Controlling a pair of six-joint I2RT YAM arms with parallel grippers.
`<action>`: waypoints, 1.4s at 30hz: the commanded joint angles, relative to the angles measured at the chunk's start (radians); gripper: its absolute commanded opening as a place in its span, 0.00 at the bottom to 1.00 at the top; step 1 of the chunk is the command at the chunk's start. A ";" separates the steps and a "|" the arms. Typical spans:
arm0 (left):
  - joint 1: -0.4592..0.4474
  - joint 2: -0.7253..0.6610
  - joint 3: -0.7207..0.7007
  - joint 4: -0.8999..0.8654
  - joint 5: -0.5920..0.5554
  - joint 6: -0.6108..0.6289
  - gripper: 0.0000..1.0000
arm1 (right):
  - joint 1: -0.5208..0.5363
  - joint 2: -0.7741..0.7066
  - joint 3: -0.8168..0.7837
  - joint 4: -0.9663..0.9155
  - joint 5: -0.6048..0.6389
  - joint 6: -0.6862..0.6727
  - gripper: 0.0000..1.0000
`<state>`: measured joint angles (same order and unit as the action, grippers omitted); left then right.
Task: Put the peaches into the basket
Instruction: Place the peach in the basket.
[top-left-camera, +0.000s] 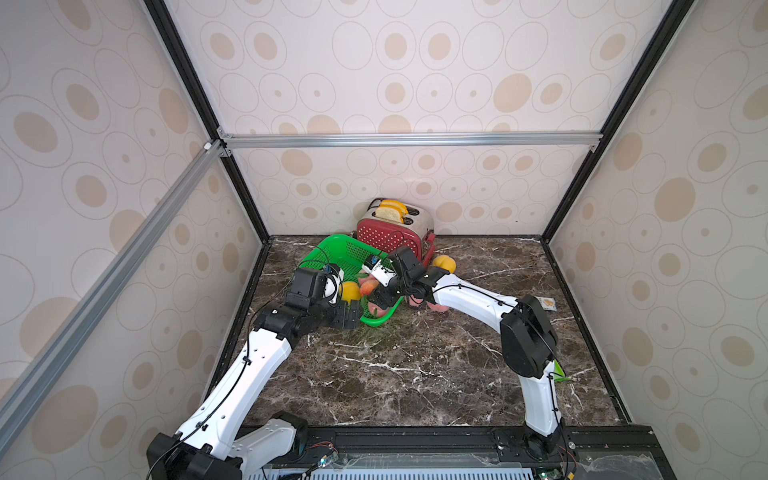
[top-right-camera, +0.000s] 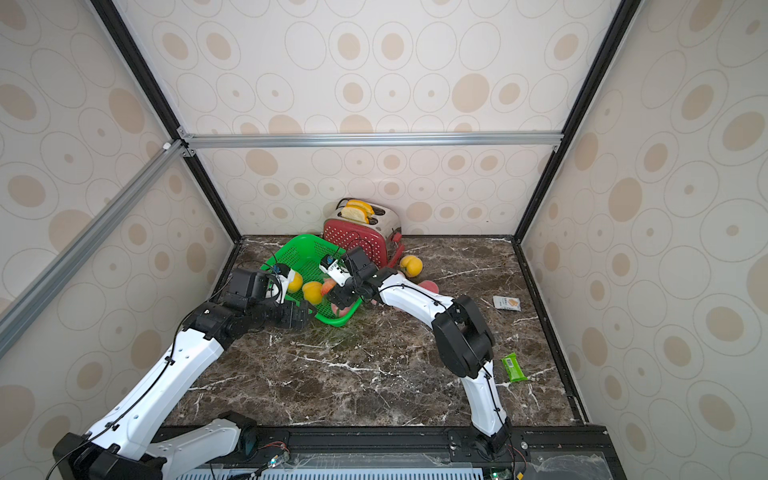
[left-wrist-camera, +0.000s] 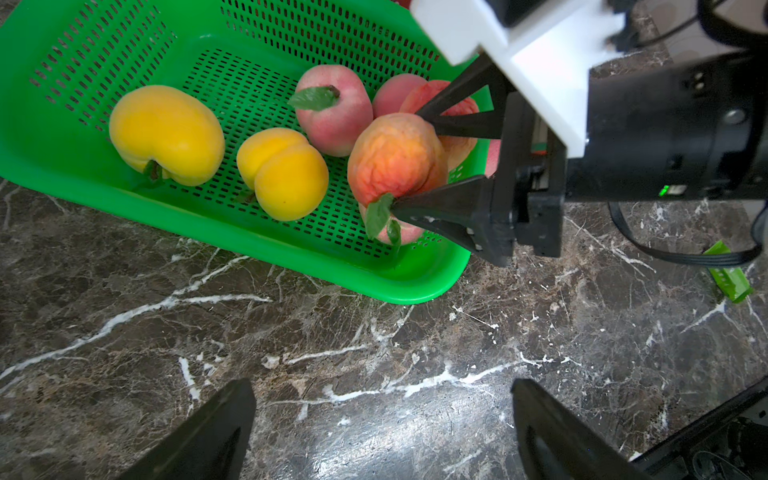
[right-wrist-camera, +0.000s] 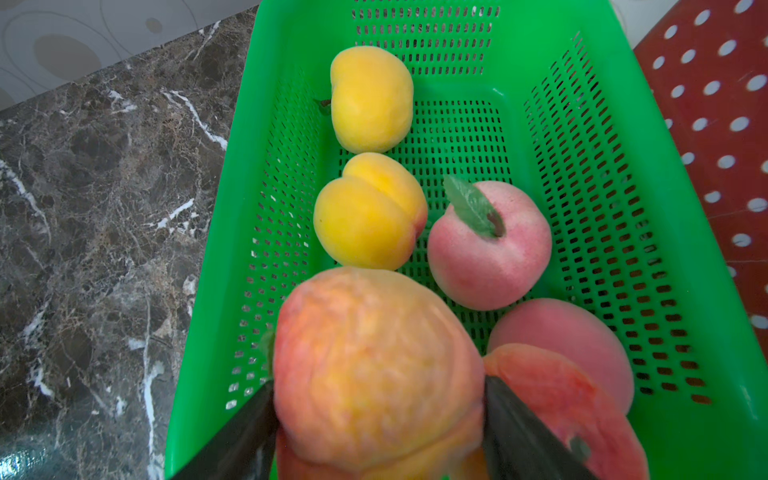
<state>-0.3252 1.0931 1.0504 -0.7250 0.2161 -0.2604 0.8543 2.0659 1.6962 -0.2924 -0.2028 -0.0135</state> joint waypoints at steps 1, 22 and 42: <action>0.011 0.003 0.031 -0.006 0.006 0.018 0.99 | 0.007 0.028 0.036 -0.003 0.017 -0.005 0.77; 0.015 -0.009 -0.015 0.027 0.013 0.001 0.99 | 0.007 0.038 0.040 -0.025 0.023 -0.020 0.86; -0.003 -0.009 -0.006 0.035 0.049 -0.007 0.99 | -0.014 -0.366 -0.289 0.019 0.101 0.027 0.89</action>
<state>-0.3218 1.0939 1.0344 -0.7025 0.2531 -0.2615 0.8520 1.7584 1.4620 -0.2760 -0.1272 -0.0128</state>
